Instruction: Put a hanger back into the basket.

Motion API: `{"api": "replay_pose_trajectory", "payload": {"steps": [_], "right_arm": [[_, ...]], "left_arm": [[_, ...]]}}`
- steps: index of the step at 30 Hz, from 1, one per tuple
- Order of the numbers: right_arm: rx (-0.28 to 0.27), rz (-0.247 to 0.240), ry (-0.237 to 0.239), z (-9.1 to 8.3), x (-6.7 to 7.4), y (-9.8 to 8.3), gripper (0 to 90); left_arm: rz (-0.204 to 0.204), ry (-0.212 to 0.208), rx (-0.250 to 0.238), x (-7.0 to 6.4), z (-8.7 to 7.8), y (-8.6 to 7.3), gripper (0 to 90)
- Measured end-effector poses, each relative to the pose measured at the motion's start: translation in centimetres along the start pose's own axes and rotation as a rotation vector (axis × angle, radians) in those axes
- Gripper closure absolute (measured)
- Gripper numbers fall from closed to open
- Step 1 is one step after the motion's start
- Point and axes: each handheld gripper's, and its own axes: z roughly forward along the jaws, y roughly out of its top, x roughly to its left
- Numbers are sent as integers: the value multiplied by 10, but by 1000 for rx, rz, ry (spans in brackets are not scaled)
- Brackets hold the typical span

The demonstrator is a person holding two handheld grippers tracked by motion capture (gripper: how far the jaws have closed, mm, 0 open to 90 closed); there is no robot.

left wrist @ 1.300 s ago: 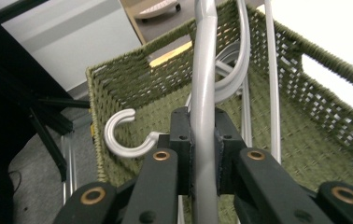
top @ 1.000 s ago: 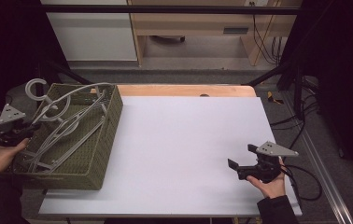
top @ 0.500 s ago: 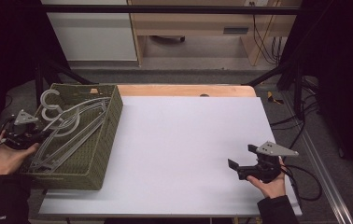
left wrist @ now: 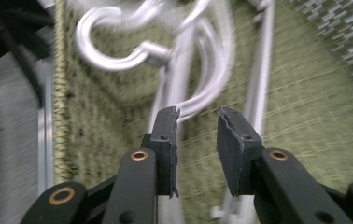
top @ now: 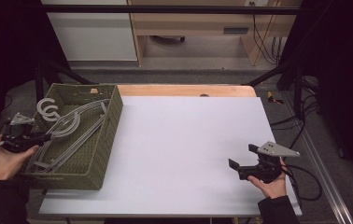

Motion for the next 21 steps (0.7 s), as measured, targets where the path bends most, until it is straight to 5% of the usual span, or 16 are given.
{"api": "replay_pose_trajectory", "payload": {"steps": [5, 14, 21], "right_arm": [[-2, -1, -5, 1, 0, 0, 21], [-30, 6, 5, -1, 1, 0, 20], [-46, -1, 6, -4, 1, 0, 19]], "left_arm": [[-26, -52, -142, -19, -18, -3, 582], [-44, -254, -371, -77, -32, -9, 306], [-28, -348, -438, -120, -27, -20, 127]]}}
